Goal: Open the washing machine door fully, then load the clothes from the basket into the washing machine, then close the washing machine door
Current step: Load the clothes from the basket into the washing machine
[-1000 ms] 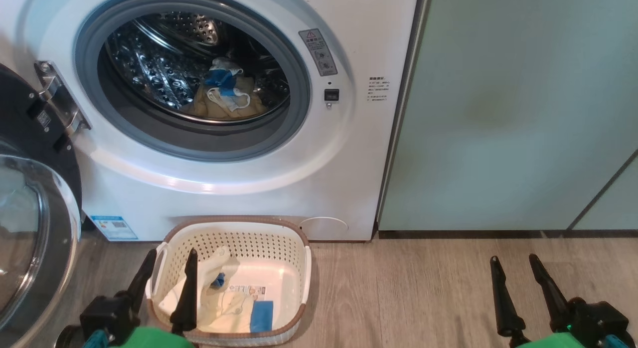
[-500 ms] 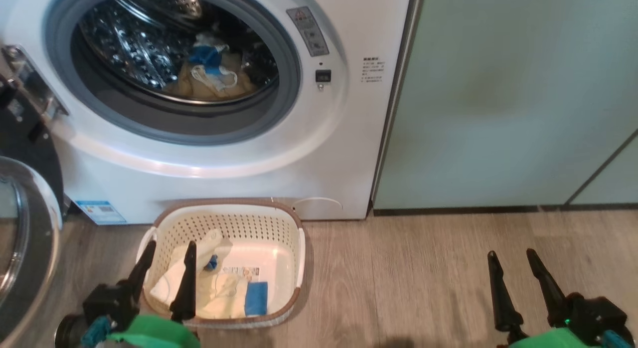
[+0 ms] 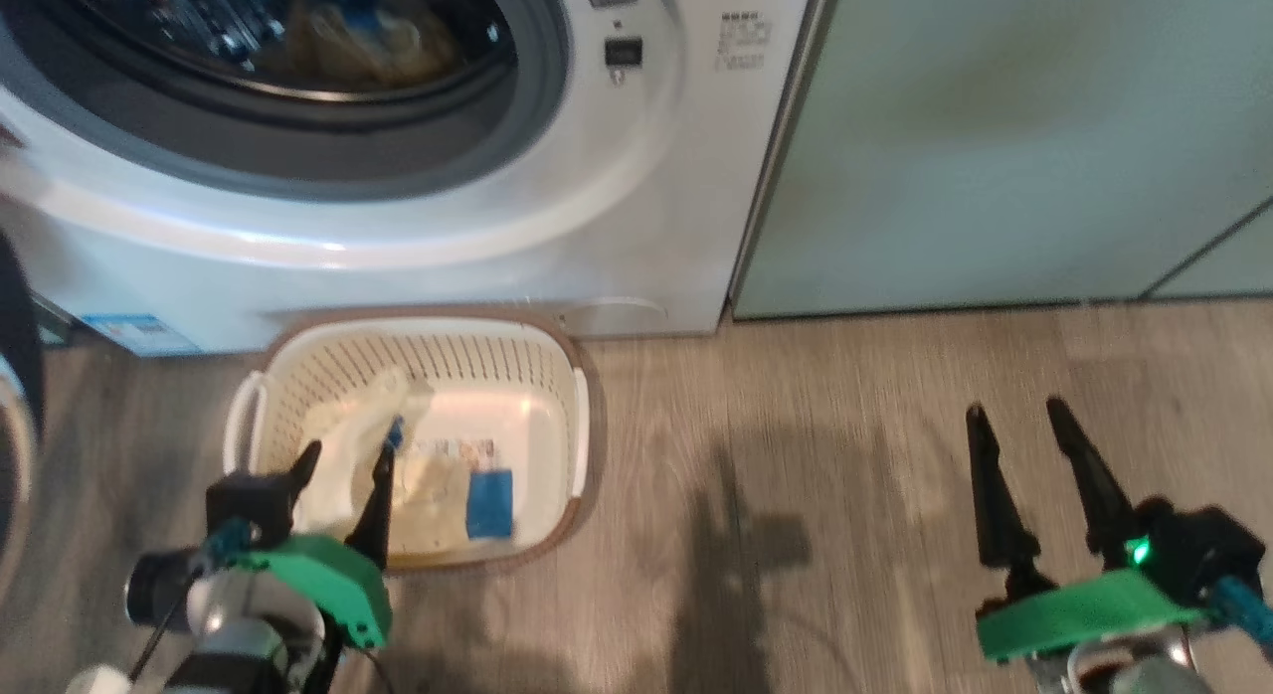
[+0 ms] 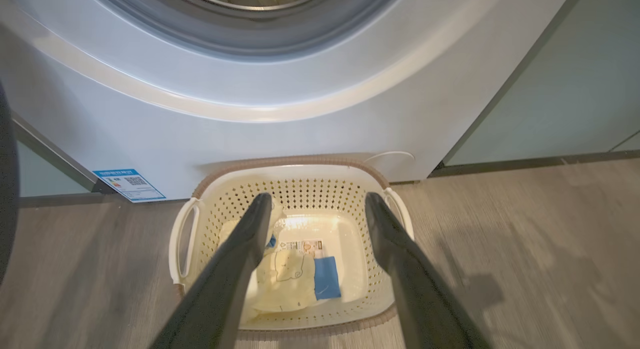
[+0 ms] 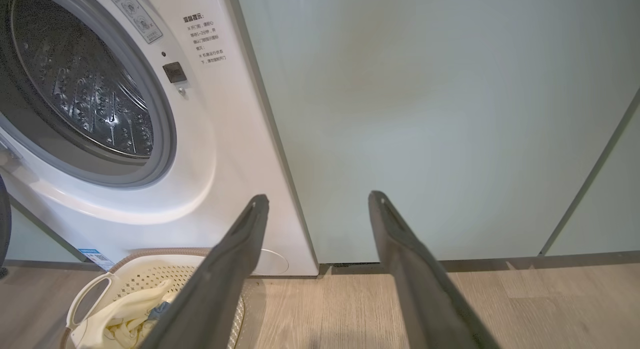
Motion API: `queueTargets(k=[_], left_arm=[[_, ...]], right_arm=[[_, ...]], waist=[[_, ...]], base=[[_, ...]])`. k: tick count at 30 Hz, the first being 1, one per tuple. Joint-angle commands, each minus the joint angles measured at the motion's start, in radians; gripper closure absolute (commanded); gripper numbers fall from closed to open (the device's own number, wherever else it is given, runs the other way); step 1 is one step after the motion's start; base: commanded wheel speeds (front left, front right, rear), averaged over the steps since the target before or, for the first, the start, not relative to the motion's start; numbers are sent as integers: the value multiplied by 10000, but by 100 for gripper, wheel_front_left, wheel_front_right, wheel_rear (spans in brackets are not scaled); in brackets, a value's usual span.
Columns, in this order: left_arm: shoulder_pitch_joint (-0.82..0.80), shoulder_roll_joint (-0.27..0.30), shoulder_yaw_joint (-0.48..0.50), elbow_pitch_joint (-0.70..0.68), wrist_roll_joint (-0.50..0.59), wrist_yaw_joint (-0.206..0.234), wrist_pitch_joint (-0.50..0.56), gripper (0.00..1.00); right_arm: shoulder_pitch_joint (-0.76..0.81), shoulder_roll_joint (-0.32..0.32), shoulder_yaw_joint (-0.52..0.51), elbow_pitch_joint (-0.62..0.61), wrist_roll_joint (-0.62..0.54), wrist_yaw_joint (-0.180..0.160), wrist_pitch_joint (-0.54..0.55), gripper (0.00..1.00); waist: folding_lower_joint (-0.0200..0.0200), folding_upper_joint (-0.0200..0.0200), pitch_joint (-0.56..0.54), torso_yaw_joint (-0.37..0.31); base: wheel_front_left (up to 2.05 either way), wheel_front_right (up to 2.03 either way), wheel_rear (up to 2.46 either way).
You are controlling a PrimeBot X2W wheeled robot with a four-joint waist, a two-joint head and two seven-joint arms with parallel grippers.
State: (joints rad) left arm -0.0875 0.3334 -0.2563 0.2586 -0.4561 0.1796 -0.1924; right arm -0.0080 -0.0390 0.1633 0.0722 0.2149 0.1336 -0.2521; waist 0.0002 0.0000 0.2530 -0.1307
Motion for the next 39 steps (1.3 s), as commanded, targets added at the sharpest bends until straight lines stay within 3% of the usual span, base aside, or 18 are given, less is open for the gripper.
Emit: queueTargets(k=[1, 9, 21, 30, 36, 37, 38, 39], left_arm=[[-561, 285, 324, 26, 145, -35, 31, 0], [-2529, 818, -81, 2576, 815, -219, 446, 0], [-4271, 1689, -71, 4909, 1130, -291, 711, 0], [-5141, 2244, 119, 6277, 1083, -78, 1088, 0], [-5570, 2381, 214, 6936, 894, -183, 1423, 1], [-5640, 2393, 222, 7031, 865, -206, 1451, 46], [-5697, 2404, 206, 7117, 859, -234, 1473, 82], [-5750, 2406, 200, 7207, 838, -263, 1510, 100]], right_arm=[[-463, -112, 238, -381, 84, -29, -91, 0], [-1387, -112, 329, -826, 664, -29, -95, 0], [-2381, -112, 545, -1312, 1507, -29, -96, 0], [-2680, -112, 802, -1465, 1903, -29, -97, 0], [-2766, -112, 900, -1548, 2040, -29, -97, 0], [-2779, -112, 914, -1556, 2063, -29, -97, 0], [-2784, -112, 929, -1559, 2080, -29, -97, 0], [-2786, -112, 941, -1557, 2094, -29, -97, 0]], waist=[[-2, 0, 639, -197], [-2, 0, 2637, -866], [-2, 0, 4863, -1741], [-2, 0, 5685, -2218], [-2, 0, 5997, -2376], [-2, 0, 6033, -2394], [-2, 0, 6058, -2410], [-2, 0, 6078, -2420]], base=[[0, 0, 0], [0, 0, 0], [0, 0, 0], [0, 0, 0], [0, 0, 0], [0, 0, 0], [0, 0, 0], [0, 0, 0]])
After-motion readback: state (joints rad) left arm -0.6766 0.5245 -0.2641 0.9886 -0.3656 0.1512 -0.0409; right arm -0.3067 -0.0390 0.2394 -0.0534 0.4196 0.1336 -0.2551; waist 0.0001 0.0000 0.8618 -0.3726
